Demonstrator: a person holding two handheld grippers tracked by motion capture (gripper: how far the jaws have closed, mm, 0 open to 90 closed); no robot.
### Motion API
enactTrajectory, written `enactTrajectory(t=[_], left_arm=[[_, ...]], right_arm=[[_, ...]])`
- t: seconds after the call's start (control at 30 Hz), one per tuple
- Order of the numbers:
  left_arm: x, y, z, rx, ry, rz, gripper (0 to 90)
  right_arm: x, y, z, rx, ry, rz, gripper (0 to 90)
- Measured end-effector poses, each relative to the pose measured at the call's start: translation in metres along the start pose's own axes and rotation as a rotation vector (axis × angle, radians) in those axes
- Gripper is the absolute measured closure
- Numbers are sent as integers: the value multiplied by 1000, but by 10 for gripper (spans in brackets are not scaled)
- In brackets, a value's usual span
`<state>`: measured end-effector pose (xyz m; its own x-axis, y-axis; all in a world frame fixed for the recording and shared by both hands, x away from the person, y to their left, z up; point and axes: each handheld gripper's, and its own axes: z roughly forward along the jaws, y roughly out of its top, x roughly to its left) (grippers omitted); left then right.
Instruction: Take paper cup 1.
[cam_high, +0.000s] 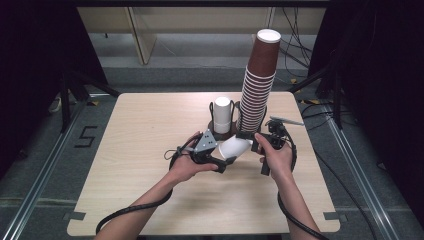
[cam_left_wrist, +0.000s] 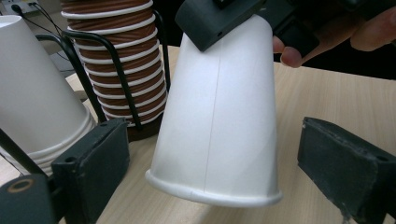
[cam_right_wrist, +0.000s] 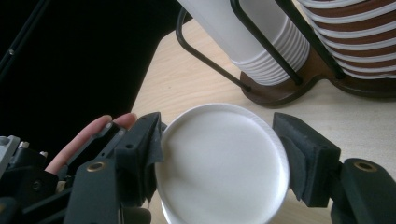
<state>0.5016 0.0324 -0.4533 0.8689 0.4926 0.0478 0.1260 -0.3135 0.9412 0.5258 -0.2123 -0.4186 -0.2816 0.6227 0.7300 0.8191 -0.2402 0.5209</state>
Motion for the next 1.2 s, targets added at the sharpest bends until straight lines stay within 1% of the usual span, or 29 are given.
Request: enactTrajectory(t=[0.13, 0.17, 0.2, 0.27, 0.33, 0.4, 0.43, 0.57, 0.6, 0.67, 0.7, 0.87, 0.9, 0.93, 1.0, 1.03, 1.17, 1.2], left_arm=[[1, -1, 2, 2, -5, 5, 87], [1, -1, 3, 8, -7, 5, 88], [1, -1, 3, 8, -7, 5, 88], [0, -1, 3, 12, -10, 6, 90], [0, -1, 4, 13, -13, 5, 92], [0, -1, 5, 14, -16, 7, 98], [0, -2, 5, 13, -16, 5, 100], [0, -1, 7, 14, -14, 4, 108], [0, -1, 7, 19, -17, 6, 112], [0, -1, 9, 15, -17, 2, 118], [0, -1, 10, 12, -19, 2, 121], [0, -2, 11, 28, -20, 5, 145], [0, -2, 12, 29, -19, 4, 147], [-1, -2, 12, 28, -19, 4, 153], [-1, -2, 11, 23, -15, 4, 166], [0, -2, 11, 22, -13, 4, 198], [1, -3, 10, 25, -13, 8, 232], [1, -3, 10, 25, -11, 11, 239]], right_arm=[[0, 0, 0, -2, 7, 5, 360], [-1, 0, 0, 2, 17, 8, 360], [-1, 0, 1, 1, 9, 14, 360], [-1, 0, 0, 5, 26, 19, 360], [-2, 0, 1, 3, 20, 21, 360], [-2, 0, 1, 6, 30, 24, 360], [-2, 0, 2, 5, 19, 27, 360], [-1, 0, 3, 0, 17, 28, 361], [-1, 0, 2, 3, 31, 26, 360], [-1, -1, 2, 7, 27, 20, 360], [-1, -1, 2, 12, 33, 19, 360], [0, -1, 2, 8, 40, 21, 361], [1, -1, 2, 13, 44, 38, 361], [1, 0, 3, 4, 44, 23, 361], [1, 0, 2, 9, 41, 22, 361], [1, 0, 3, 6, 32, 23, 361], [1, 0, 3, 3, 38, 23, 360], [1, -1, 3, 8, 24, 22, 360]])
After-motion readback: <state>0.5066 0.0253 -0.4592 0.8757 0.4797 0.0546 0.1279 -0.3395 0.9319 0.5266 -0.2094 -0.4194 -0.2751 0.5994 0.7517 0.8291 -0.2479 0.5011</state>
